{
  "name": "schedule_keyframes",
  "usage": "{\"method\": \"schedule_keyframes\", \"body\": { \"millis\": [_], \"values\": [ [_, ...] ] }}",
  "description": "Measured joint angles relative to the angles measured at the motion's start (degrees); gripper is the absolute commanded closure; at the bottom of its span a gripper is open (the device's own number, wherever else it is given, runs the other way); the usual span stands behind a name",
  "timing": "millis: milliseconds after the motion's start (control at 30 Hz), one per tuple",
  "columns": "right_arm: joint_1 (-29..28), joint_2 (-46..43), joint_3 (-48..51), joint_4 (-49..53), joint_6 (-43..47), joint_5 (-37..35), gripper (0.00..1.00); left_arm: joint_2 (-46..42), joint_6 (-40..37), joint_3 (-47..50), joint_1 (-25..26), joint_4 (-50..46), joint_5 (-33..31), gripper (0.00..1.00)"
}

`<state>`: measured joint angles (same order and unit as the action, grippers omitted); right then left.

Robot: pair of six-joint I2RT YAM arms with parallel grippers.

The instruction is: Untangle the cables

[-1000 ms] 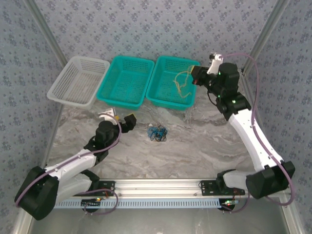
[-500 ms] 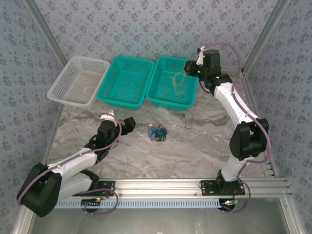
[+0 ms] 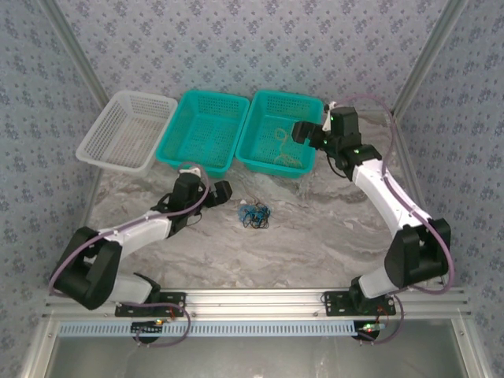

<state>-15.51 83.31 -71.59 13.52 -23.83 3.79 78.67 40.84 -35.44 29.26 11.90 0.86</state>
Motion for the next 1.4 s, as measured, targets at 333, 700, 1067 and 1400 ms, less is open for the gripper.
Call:
{"method": "schedule_keyframes", "body": {
  "millis": [333, 700, 1067, 1400],
  "values": [
    [-5.92, -9.99, 13.44, 1.75, -5.46, -2.62, 0.01, 1.97, 2.84, -5.07, 6.60, -13.92, -6.47, 0.01],
    [-15.21, -16.26, 22.38, 0.22, -6.86, -8.00, 0.02, 0.39, 5.31, -15.54, 17.09, -31.82, -17.66, 0.01],
    [-18.67, -19.21, 31.95, -6.23, -16.17, -14.69, 0.02, 5.84, 6.27, -21.51, 27.02, -40.22, -19.82, 0.27],
    [-18.67, -20.55, 32.46, -7.17, -18.58, -16.09, 0.01, 15.32, 3.65, -31.34, 31.19, -45.90, -21.33, 0.41]
  ]
}}
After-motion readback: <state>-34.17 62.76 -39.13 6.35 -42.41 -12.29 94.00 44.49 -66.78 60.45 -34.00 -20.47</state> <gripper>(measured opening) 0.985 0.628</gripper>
